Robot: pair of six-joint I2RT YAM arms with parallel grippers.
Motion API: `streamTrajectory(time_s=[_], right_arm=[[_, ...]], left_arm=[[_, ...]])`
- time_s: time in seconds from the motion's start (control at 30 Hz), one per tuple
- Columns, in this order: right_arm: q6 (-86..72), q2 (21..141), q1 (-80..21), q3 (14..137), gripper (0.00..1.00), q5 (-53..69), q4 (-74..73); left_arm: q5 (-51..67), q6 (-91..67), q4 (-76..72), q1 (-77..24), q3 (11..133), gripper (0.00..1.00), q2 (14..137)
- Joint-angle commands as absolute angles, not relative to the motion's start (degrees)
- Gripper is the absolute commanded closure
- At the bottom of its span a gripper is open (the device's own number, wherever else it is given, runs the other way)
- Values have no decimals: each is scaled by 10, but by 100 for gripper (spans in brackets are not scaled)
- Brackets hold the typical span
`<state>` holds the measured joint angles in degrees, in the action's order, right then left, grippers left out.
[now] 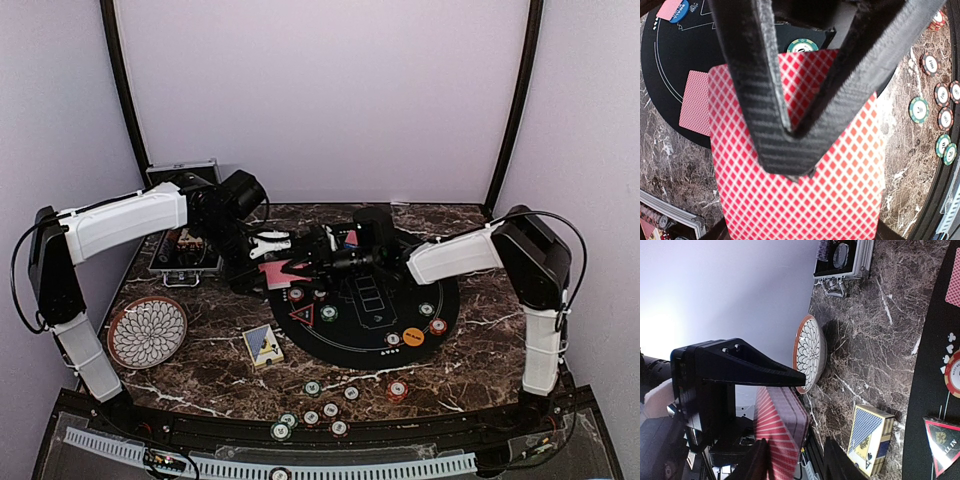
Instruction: Distribute texas hold em gaming equipment
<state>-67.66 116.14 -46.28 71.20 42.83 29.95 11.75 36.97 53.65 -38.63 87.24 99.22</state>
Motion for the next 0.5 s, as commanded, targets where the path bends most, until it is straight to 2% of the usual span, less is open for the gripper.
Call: streamTrajectory(time_s=[0.0,0.47], right_arm=[[-664,1135,-455,698,69,429,281],[-650,1092,-437,676,95,430,255]], left_arm=[[129,367,541,-384,884,100,974],[128,367,541,-384,885,100,975]])
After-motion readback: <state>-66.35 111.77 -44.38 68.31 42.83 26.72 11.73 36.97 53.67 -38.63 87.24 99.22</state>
